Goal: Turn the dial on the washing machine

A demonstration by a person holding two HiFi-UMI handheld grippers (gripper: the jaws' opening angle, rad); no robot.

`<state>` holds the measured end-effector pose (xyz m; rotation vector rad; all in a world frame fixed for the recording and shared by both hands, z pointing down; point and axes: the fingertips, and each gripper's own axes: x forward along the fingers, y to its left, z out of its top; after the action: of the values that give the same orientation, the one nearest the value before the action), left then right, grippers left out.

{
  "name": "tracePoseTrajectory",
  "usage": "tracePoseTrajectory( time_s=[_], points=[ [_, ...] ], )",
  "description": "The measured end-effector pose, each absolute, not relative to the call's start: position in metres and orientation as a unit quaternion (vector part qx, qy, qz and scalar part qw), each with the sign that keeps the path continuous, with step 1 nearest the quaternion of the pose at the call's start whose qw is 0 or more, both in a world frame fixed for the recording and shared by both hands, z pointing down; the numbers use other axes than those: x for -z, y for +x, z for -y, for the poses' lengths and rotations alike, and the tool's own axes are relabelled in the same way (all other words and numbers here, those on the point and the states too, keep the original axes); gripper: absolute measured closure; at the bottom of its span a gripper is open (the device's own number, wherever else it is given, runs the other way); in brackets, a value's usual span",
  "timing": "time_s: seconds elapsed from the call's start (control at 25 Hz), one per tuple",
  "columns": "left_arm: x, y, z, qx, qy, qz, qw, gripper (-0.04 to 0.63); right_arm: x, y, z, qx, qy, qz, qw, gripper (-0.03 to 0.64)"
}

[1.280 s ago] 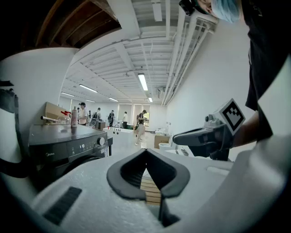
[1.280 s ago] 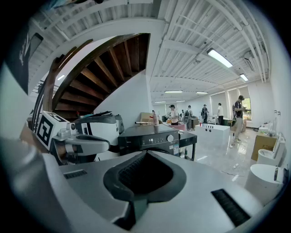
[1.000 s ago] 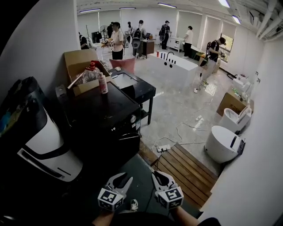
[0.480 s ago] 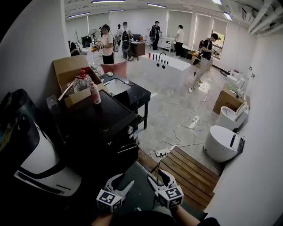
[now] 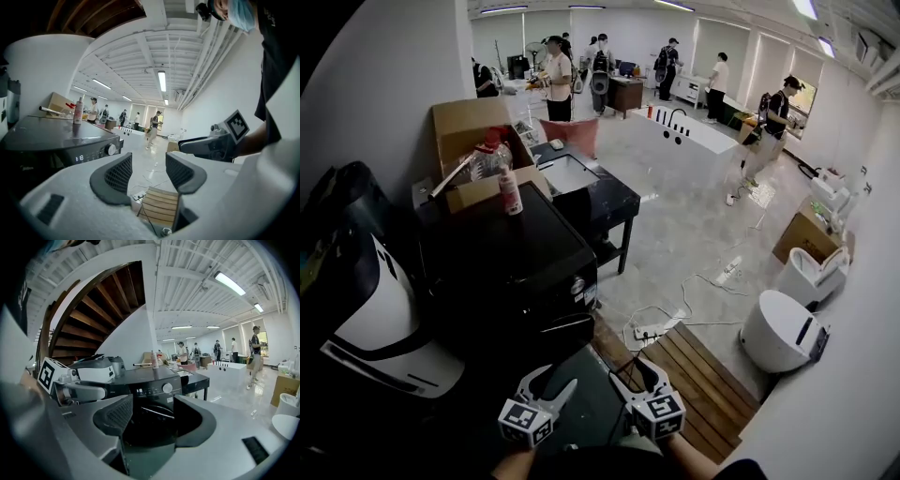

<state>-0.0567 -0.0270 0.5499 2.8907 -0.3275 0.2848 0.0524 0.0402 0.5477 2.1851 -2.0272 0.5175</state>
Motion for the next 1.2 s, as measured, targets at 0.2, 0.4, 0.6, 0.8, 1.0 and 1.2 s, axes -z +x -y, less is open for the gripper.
tracePoseTrajectory(
  time_s=[0.2, 0.4, 0.6, 0.8, 1.0, 1.2],
  points=[
    [-0.548, -0.026, 0.031, -0.091, 0.974, 0.173, 0.113, 0.377, -0.545, 0.095, -0.025, -0.170, 0.684, 0.706, 0.068, 0.365],
    [-0.548, -0.010, 0.027, -0.083, 0.961, 0.237, 0.117, 0.377, -0.549, 0.122, -0.013, -0.173, 0.640, 0.745, 0.080, 0.365],
    [-0.551, -0.006, 0.015, -0.074, 0.942, 0.302, 0.126, 0.377, -0.551, 0.137, -0.006, -0.167, 0.597, 0.780, 0.091, 0.365],
    [-0.551, -0.004, 0.004, -0.072, 0.926, 0.347, 0.131, 0.379, -0.554, 0.153, 0.004, -0.159, 0.573, 0.797, 0.106, 0.367],
    [-0.553, -0.006, 0.009, -0.071, 0.915, 0.372, 0.138, 0.379, -0.555, 0.162, 0.015, -0.163, 0.563, 0.803, 0.109, 0.367],
    [-0.549, -0.008, 0.037, -0.066, 0.914, 0.377, 0.130, 0.379, -0.561, 0.163, 0.040, -0.163, 0.560, 0.804, 0.115, 0.367]
  ],
)
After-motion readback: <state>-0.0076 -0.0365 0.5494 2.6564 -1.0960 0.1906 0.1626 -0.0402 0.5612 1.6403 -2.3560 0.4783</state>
